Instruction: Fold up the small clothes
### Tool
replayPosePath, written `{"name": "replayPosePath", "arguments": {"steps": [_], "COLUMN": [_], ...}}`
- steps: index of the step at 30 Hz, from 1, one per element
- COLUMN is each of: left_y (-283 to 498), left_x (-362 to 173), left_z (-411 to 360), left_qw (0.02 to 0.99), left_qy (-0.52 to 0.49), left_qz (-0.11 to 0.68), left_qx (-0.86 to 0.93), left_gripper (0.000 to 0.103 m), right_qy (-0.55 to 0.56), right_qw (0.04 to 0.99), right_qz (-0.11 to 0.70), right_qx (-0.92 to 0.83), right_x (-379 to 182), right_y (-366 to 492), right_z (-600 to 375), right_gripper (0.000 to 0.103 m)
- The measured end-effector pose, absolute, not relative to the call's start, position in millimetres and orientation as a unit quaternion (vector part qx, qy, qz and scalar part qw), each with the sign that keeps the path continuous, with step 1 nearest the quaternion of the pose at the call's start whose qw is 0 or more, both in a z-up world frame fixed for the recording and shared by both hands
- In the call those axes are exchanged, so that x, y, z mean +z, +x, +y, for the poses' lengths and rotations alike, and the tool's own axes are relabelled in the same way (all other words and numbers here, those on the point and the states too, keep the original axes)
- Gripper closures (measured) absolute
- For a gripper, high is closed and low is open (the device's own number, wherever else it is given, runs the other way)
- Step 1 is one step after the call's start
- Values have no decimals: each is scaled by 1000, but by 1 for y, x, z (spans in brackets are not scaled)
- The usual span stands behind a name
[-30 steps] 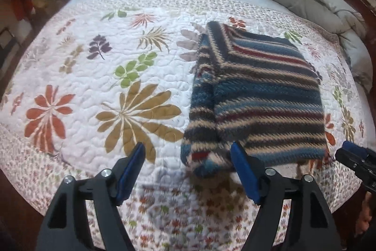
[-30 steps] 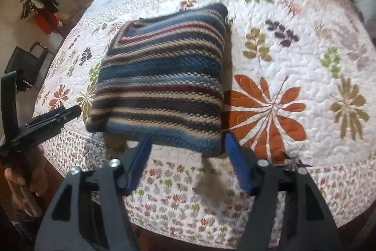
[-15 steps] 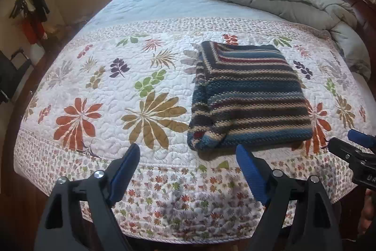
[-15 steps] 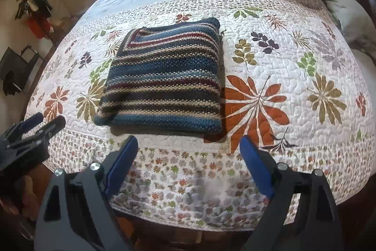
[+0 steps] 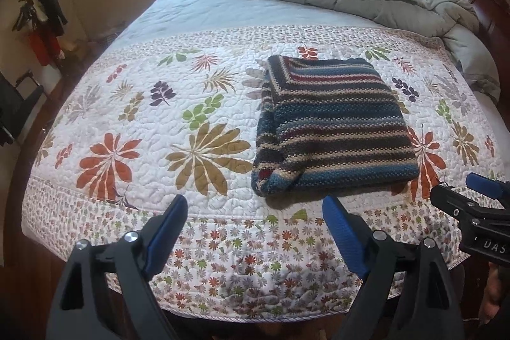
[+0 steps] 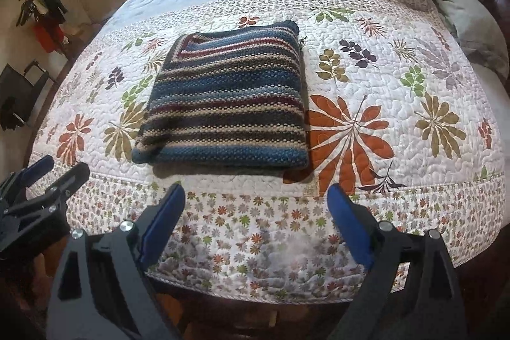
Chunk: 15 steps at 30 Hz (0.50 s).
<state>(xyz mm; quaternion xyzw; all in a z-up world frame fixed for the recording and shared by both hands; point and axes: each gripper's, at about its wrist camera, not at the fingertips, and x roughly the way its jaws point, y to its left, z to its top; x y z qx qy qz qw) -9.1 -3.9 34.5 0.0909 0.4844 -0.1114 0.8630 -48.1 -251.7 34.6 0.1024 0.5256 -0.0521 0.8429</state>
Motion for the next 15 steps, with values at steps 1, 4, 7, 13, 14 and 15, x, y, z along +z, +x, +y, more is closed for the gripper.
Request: {"name": "replayPosePath", "arguments": {"steps": [1, 4, 7, 13, 14, 15], "left_y": [-8, -5, -4, -7, -8, -8], "left_x": [33, 26, 21, 22, 22, 22], "left_z": [-4, -6, -12, -25, -25, -26], "left_qw": [862, 858, 854, 856, 856, 856], "left_qy": [91, 93, 96, 110, 110, 109], "left_qz": [487, 494, 499, 491, 490, 490], "left_qx": [-109, -107, -110, -120, -120, -121], "left_gripper": [16, 16, 16, 16, 16, 16], "right_qy": [102, 101, 103, 109, 109, 109], "right_qw": [842, 839, 838, 838, 838, 838], "right_qz": [527, 532, 533, 531, 531, 532], "right_qx": [-52, -51, -51, -54, -54, -54], "right_x": [33, 30, 28, 28, 27, 27], "right_y": [-48, -46, -47, -47, -47, -47], "right_z": [-251, -252, -253, -257, -257, -258], "right_gripper": [13, 13, 13, 13, 13, 13]}}
